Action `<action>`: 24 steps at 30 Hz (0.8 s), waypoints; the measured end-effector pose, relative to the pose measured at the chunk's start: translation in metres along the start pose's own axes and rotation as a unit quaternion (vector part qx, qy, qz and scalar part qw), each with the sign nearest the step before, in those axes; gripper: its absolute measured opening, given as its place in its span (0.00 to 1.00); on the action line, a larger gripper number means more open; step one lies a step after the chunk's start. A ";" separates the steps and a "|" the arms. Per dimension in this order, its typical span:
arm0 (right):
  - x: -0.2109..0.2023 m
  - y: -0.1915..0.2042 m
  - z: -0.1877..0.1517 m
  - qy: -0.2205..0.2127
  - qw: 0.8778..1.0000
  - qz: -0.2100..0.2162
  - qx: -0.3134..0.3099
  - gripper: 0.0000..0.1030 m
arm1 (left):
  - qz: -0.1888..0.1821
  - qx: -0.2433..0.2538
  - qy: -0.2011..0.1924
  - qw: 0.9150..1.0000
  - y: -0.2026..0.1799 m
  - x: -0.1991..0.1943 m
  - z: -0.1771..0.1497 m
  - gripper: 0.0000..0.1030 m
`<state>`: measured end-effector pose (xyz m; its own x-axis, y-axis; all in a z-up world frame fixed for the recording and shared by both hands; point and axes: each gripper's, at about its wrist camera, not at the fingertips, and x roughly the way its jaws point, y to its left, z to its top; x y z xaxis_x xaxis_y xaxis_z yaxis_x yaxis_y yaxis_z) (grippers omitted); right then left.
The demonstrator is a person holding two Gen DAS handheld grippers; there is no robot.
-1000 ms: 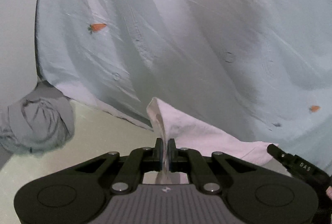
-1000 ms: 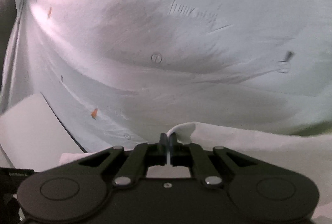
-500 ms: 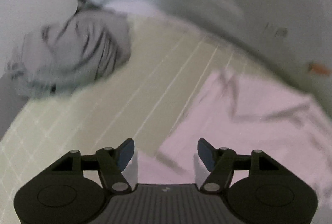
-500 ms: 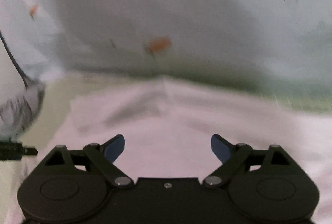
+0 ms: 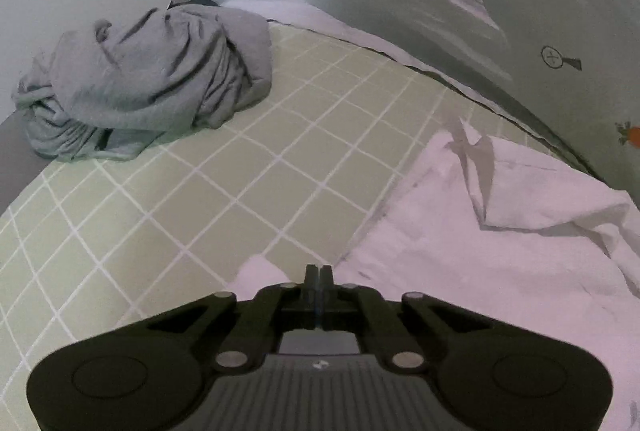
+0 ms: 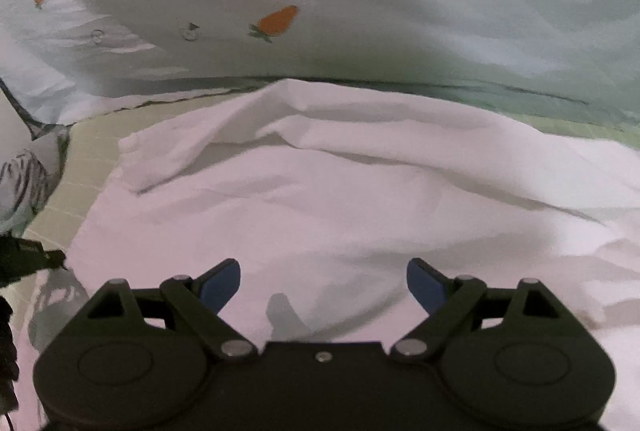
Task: Fold clothes
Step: 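Pull the shirt fabric with the left gripper to smooth it, then release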
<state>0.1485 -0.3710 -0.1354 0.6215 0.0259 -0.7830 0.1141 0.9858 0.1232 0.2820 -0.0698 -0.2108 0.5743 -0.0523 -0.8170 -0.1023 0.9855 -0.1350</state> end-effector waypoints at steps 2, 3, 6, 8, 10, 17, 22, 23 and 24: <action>0.001 0.008 0.001 -0.002 1.000 0.008 -0.007 0.88 | -0.023 -0.023 0.001 0.999 0.008 -0.004 0.000 0.05; 0.002 0.012 0.001 -0.003 1.000 0.011 -0.012 0.88 | -0.040 -0.035 0.004 0.999 0.012 -0.005 -0.001 0.16; 0.004 0.019 -0.001 0.004 1.000 0.016 -0.020 0.88 | -0.076 -0.046 0.002 0.996 0.015 -0.006 -0.003 0.38; 0.004 0.023 -0.003 0.009 0.999 0.019 -0.024 0.88 | -0.081 -0.040 -0.004 0.996 0.012 -0.007 -0.003 0.47; 0.005 0.026 -0.005 0.015 0.999 0.021 -0.029 0.89 | -0.085 -0.032 -0.003 0.996 0.007 -0.004 -0.004 0.58; 0.015 0.032 -0.001 0.042 0.998 -0.017 -0.049 0.97 | -0.074 0.022 -0.004 0.997 -0.011 0.003 -0.007 0.74; 0.023 0.027 0.003 0.049 0.998 -0.020 -0.040 0.98 | -0.051 0.071 -0.005 0.996 -0.024 0.006 -0.011 0.50; 0.024 0.027 0.004 0.049 0.998 -0.022 -0.040 0.98 | -0.044 0.076 -0.006 0.996 -0.025 0.006 -0.010 0.41; 0.025 0.026 0.004 0.049 0.998 -0.023 -0.040 0.98 | -0.037 0.082 -0.006 0.996 -0.025 0.006 -0.010 0.31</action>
<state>0.1702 -0.3455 -0.1490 0.5375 -0.0075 -0.8432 0.0761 0.9963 0.0396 0.2803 -0.0965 -0.2179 0.5854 -0.1245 -0.8011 0.0743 0.9922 -0.1000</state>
